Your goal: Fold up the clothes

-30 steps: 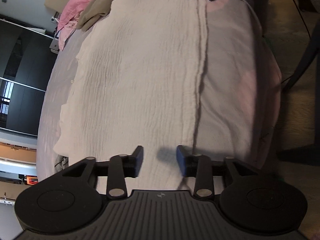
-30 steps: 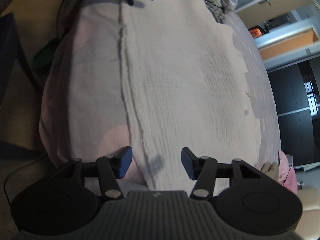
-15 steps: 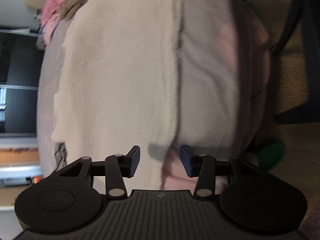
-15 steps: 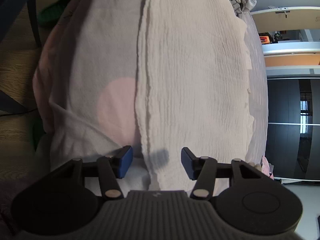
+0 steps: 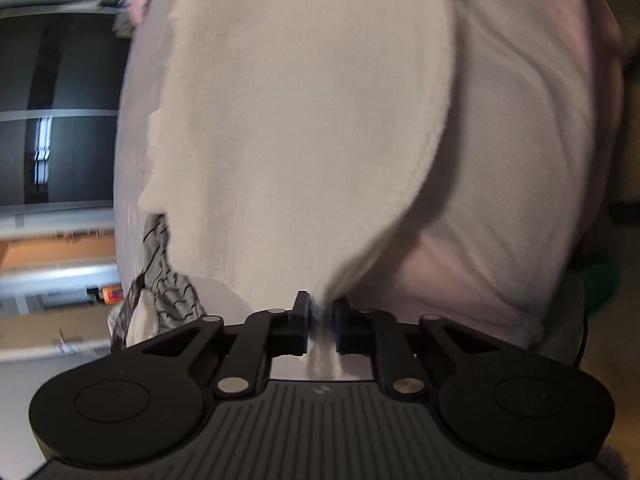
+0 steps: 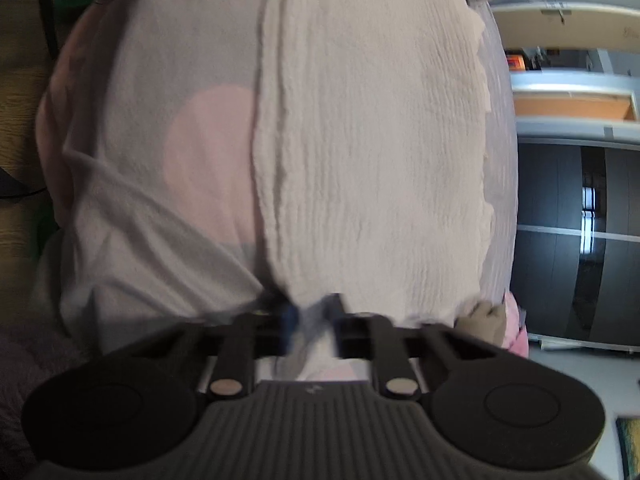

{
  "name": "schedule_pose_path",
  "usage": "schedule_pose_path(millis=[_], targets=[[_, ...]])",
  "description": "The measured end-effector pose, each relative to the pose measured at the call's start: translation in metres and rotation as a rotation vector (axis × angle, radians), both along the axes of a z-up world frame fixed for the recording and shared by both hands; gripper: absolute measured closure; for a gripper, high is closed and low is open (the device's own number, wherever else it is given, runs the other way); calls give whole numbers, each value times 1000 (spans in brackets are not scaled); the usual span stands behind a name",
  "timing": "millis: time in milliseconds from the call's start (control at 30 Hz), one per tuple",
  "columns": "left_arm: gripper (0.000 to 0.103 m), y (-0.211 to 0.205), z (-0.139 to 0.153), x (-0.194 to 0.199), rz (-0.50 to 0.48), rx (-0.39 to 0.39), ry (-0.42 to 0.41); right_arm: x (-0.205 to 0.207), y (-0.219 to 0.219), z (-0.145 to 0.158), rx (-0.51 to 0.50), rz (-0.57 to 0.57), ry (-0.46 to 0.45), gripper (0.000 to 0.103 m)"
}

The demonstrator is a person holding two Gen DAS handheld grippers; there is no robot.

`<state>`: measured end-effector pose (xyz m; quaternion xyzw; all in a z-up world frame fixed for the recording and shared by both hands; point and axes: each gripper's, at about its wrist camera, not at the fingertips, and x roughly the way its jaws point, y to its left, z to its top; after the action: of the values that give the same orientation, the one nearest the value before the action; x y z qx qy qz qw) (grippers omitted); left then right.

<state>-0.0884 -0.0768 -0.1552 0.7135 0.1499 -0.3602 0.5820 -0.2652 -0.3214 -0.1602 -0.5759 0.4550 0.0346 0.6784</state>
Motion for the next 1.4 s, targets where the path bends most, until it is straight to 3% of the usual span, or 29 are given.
schedule_pose_path(millis=[133, 267, 400, 600, 767, 867, 1000, 1167, 1400], targets=[[98, -9, 45, 22, 123, -164, 98, 2, -4, 27, 60, -55, -56, 98], [99, -10, 100, 44, 185, -310, 109, 11, -11, 79, 143, -121, -178, 99], [99, 1, 151, 47, 201, -354, 98, 11, -19, 135, 179, -169, -292, 99], [99, 18, 219, 25, 185, -469, 74, -17, -8, 205, 210, -170, -390, 99], [99, 34, 250, 15, 202, -514, 158, -41, 6, 239, 235, -185, -396, 99], [99, 41, 259, 11, 218, -527, 212, -58, 14, 251, 257, -205, -393, 99], [99, 34, 253, 12, 199, -503, 222, -62, 22, 254, 265, -212, -384, 99], [99, 16, 242, 33, 225, -518, 192, -37, 13, 241, 226, -212, -383, 99], [99, -36, 239, 91, 207, -510, 184, 11, -20, 231, 194, -228, -386, 99]])
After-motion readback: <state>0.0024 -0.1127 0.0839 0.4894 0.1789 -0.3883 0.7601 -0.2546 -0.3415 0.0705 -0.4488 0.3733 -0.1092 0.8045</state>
